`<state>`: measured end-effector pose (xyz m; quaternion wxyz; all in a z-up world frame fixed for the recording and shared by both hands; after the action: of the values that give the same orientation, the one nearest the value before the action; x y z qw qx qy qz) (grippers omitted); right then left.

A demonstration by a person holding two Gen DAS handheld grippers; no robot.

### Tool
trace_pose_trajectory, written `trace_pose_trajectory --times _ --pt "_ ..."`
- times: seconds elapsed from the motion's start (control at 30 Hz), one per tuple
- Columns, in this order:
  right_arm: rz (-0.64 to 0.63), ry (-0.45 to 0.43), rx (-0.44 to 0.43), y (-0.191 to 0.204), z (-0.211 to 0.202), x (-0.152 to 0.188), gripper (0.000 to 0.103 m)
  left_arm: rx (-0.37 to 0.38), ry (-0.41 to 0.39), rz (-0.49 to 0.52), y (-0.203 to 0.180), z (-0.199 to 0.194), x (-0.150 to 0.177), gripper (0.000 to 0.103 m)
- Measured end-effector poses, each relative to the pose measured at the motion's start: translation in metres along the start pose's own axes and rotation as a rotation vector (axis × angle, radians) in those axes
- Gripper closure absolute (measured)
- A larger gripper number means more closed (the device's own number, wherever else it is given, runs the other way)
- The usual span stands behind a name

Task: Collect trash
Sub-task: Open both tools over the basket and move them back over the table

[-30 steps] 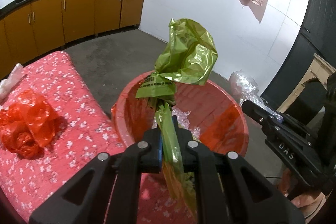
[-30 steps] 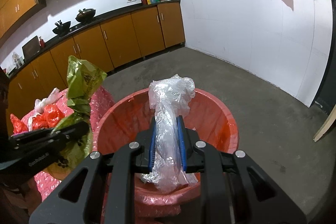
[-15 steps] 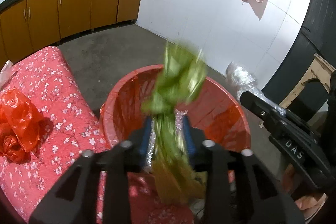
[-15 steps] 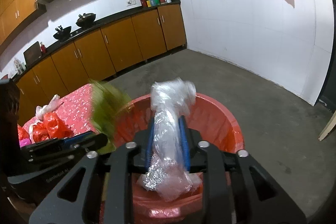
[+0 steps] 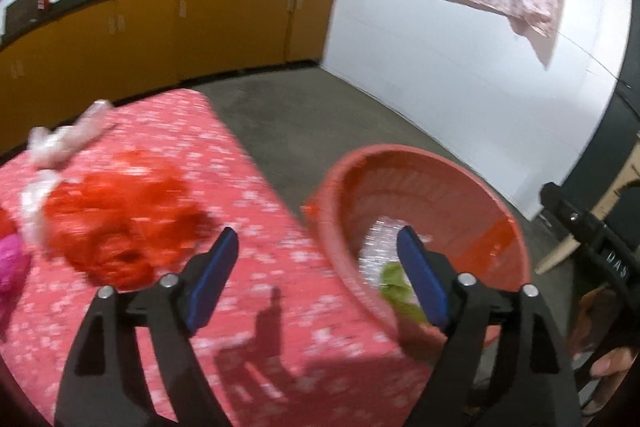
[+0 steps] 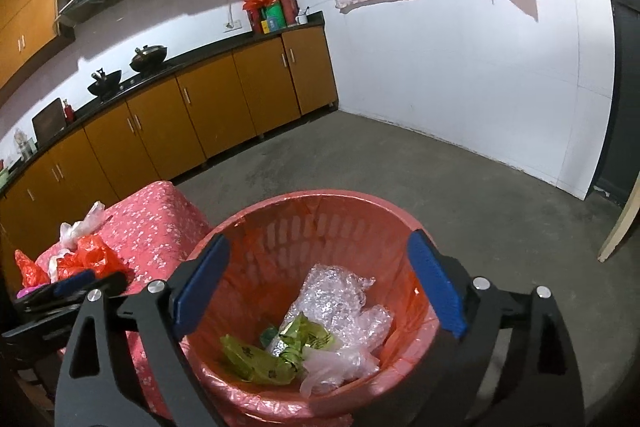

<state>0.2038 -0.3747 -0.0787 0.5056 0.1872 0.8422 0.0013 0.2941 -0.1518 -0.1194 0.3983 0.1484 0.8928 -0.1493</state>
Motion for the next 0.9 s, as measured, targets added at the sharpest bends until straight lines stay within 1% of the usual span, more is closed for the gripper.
trace_pose_trajectory --times 0.1,0.17,0.3,0.4,0.6,0.67,0.73,0.8,0.9 --pt "-0.003 -0.004 -0.025 0.015 0.0 0.0 0.012 -0.079 -0.034 -0.015 0.032 -0.022 0.002 0.016" --pt "-0.003 -0.002 -0.048 0.025 -0.001 0.002 0.012 -0.118 -0.045 -0.029 0.048 -0.034 0.003 0.014" --pt "-0.037 0.009 -0.095 0.056 0.0 0.004 0.012 -0.211 -0.078 -0.061 0.09 -0.063 0.008 0.009" --pt "-0.076 0.017 -0.142 0.083 -0.001 0.007 0.012 -0.31 -0.104 -0.083 0.13 -0.091 0.017 0.007" --pt "-0.167 0.045 -0.231 0.14 0.001 0.019 0.012 -0.49 -0.114 -0.143 0.209 -0.133 0.04 0.005" --pt "-0.184 0.058 -0.26 0.155 0.002 0.024 0.012 -0.538 -0.108 -0.166 0.234 -0.141 0.047 0.005" --pt "-0.216 0.076 -0.301 0.178 0.004 0.032 0.012 -0.589 -0.101 -0.192 0.258 -0.148 0.054 0.005" --pt "-0.251 0.088 -0.337 0.199 0.006 0.039 0.012 -0.616 -0.091 -0.225 0.279 -0.152 0.061 0.004" --pt "-0.3 0.104 -0.398 0.232 0.008 0.05 0.012 -0.627 -0.073 -0.272 0.303 -0.152 0.069 0.004"
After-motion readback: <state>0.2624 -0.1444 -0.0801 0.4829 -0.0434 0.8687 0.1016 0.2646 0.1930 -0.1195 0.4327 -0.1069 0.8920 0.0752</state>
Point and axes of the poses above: each gripper's, at about its wrist camera, not at the fingertips, and z roughly the way its jaws point, y to its left, x to its underside, the point moved 8 cm from there along z, roughly the way its jaws point, and after that the axes turned 1 degree about -y, right-handed, at the moved point
